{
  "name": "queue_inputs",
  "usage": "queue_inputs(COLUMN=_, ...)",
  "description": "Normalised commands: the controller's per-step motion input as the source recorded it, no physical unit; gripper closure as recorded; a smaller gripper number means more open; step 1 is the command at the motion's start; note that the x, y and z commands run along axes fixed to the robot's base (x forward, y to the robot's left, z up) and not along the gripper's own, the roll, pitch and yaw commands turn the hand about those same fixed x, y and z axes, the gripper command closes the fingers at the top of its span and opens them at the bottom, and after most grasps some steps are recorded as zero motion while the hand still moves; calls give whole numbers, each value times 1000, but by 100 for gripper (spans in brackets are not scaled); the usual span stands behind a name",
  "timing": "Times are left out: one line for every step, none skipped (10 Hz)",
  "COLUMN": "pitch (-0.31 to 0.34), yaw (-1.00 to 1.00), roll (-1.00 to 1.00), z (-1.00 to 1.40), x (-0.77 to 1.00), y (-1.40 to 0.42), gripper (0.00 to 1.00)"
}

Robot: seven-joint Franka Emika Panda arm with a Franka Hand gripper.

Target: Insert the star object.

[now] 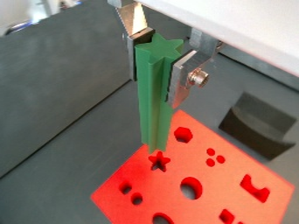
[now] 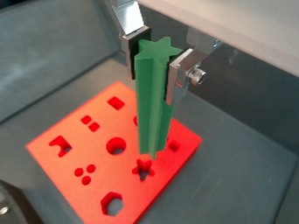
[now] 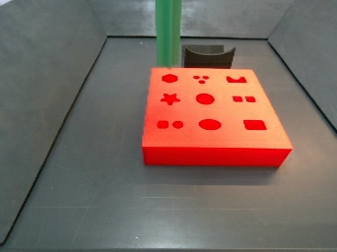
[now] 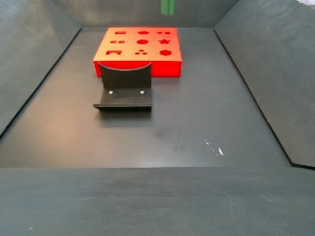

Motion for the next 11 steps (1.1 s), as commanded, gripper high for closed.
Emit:
queue_inputs(pitch=166, yaw=-497, roll=-191, z=-106, x=474, y=0, gripper=100)
queue_inputs(pitch=0, yaw=-426, roll=-159, z=-143, x=343, y=17, gripper=100)
queue_inputs(pitch=-53, yaw=-511, roll=-103, z=-357, x=286, y=183, gripper=100)
queue_inputs(pitch=-14, yaw=-569, roll=66, z=-466, x=11, y=234, gripper=100)
queue_inputs(pitch=-53, yaw=-726, roll=279, z=-600, x=-100, y=60, gripper=100)
queue_inputs(pitch=-91, yaw=-703, roll=97, z=-449, x=-6, y=0, gripper=100)
queue_inputs(pitch=-124, yaw=-563, roll=24, z=-46, x=0, y=0, gripper=100)
queue_inputs(pitch=-140, yaw=-334, roll=30, z=3, x=120, y=-106, gripper=100)
queue_inputs(pitch=-93, yaw=-183, roll=101, z=-3, x=223, y=0, gripper=100)
queue_inputs(pitch=-113, yaw=-243, roll=106, z=-149, x=114, y=-77, gripper=100)
queue_inputs(pitch=-67, yaw=-60, roll=17, z=-177, x=29, y=-40, gripper=100)
